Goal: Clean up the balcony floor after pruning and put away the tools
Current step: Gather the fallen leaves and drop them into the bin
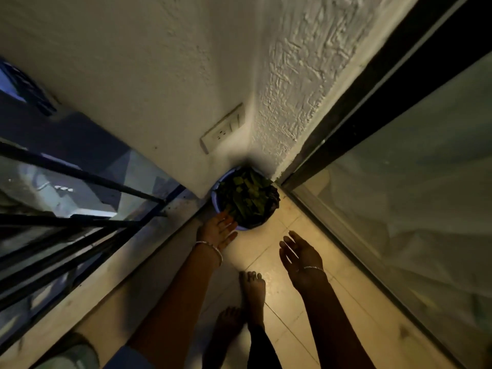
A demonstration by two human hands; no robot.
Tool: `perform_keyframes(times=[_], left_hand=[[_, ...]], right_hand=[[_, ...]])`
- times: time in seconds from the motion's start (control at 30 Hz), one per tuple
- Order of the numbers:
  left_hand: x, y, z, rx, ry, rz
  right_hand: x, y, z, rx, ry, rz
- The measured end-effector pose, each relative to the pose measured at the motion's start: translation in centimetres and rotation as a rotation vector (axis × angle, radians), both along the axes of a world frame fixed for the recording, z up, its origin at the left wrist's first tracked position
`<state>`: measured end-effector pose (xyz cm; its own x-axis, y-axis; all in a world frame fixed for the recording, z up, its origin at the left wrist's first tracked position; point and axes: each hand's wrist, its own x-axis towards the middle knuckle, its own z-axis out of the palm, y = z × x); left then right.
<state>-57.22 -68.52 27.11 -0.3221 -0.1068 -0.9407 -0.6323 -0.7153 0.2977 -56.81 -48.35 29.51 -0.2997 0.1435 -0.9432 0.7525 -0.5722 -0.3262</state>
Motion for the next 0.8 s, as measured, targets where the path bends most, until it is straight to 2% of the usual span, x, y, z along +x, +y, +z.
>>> perform_keyframes(times=[0.13,0.47,0.8], left_hand=[[2.2,0.9,5.9,-0.01,0.031,-0.03],[9.5,5.9,25.2,-0.071,0.201,-0.425],[11.8,14.0,36.5,-0.064,0.421,-0.776]], right_hand=[[3.2,1.2,6.9,0.027,0.085,0.034],[13.2,5.2,26.3,0.017,0.343,-0.142],[22.4,12.6,37.5,0.152,0.554,-0.43]])
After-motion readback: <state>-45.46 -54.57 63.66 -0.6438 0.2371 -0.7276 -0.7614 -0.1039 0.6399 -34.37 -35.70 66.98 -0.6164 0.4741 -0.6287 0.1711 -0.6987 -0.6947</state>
